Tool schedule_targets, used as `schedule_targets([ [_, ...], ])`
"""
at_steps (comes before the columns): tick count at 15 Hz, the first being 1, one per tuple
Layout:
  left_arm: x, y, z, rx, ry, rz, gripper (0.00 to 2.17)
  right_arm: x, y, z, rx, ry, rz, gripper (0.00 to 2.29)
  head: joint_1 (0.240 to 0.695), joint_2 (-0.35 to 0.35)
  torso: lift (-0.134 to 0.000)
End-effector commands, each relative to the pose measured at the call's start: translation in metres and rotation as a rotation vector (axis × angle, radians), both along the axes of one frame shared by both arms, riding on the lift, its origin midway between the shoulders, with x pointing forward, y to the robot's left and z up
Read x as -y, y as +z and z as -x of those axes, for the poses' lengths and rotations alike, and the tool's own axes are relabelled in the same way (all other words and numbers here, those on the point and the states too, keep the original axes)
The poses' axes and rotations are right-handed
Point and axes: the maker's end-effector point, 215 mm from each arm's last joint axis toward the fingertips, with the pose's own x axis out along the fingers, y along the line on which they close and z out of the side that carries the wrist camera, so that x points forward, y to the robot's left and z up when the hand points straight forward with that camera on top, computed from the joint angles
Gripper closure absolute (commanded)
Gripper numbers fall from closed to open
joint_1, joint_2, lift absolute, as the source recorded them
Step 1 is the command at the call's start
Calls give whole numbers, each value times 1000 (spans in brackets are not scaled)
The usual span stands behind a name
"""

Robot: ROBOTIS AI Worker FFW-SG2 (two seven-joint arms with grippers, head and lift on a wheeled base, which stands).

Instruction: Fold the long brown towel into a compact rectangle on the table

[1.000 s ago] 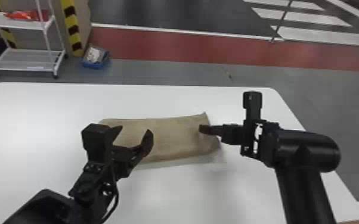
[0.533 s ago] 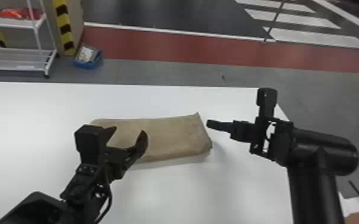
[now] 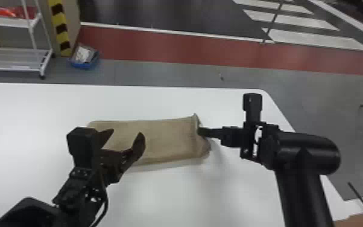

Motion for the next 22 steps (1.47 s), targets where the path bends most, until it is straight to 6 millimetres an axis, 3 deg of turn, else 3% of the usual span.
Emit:
schedule_targets([
  [1, -3, -1, 0, -1, 5, -1, 265, -5, 8, 2, 28, -2, -33, 488, 695, -214, -124],
  [7, -2, -3, 0, -4, -1, -1, 265, 5, 29, -5, 69, -38, -85, 488, 695, -210, -124],
  [12, -4, -8, 0, -1, -3, -16, 265, -11, 1, -16, 52, -9, -54, 488, 695, -211, -124],
  [20, -5, -6, -2, 3, -4, -12, 265, -16, -13, -13, 19, 8, -51, 491, 695, -192, -124],
  [22, -5, -6, -2, 3, -4, -12, 265, -21, -16, -11, 8, 25, -46, 593, 695, -191, -124],
])
